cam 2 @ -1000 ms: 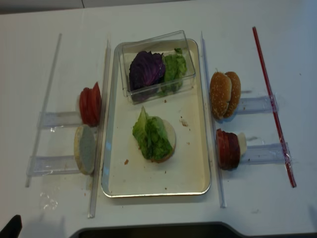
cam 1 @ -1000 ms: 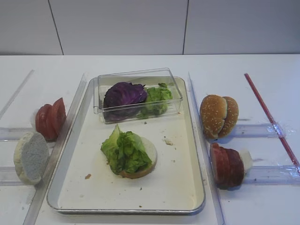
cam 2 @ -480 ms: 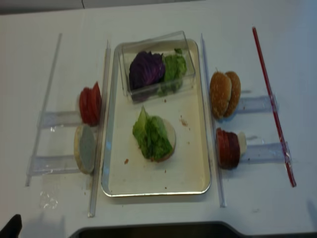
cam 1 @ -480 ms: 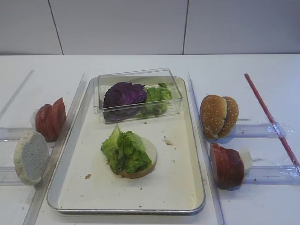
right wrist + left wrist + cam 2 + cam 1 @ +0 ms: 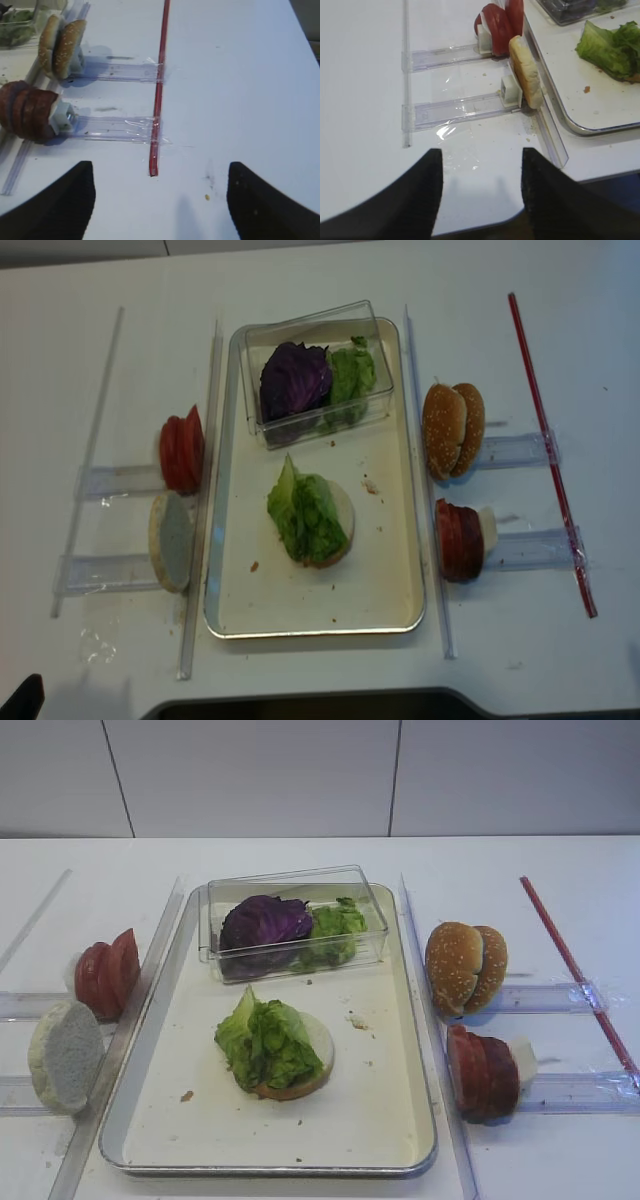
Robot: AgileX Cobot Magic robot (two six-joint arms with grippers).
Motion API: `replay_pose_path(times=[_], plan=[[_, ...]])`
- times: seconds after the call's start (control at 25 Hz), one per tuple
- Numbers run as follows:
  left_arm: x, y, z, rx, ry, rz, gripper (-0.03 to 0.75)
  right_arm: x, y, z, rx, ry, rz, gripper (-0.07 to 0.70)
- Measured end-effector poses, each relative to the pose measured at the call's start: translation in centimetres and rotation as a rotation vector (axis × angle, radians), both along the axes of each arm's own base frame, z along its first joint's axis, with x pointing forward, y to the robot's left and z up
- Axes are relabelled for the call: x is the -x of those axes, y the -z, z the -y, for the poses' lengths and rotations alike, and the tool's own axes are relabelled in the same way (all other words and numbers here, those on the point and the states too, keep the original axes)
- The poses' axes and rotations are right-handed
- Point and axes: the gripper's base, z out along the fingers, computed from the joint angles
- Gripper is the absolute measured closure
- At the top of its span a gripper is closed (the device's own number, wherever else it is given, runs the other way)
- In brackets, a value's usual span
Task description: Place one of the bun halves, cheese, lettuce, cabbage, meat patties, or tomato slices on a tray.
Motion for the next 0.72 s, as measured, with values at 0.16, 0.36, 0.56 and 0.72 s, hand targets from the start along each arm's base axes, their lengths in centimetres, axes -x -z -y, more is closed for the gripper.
replay_pose_path(times=[0.16, 0.36, 0.56, 0.72], plan=[[0.00, 0.00, 0.00, 0.000, 0.000, 0.000, 0.370, 0.02, 0.00, -0.03, 0.000, 0.039, 0.000, 0.078], [0.00, 0.00, 0.00, 0.000, 0.000, 0.000, 0.370, 0.02, -0.01, -0.03, 0.000, 0.044, 0.001, 0.078], [0.00, 0.00, 0.00, 0.000, 0.000, 0.000, 0.370, 0.02, -0.01, -0.03, 0.000, 0.044, 0.001, 0.078], [0.00, 0.00, 0.00, 0.000, 0.000, 0.000, 0.370, 0.02, -0.01, -0.03, 0.000, 0.044, 0.001, 0.078]])
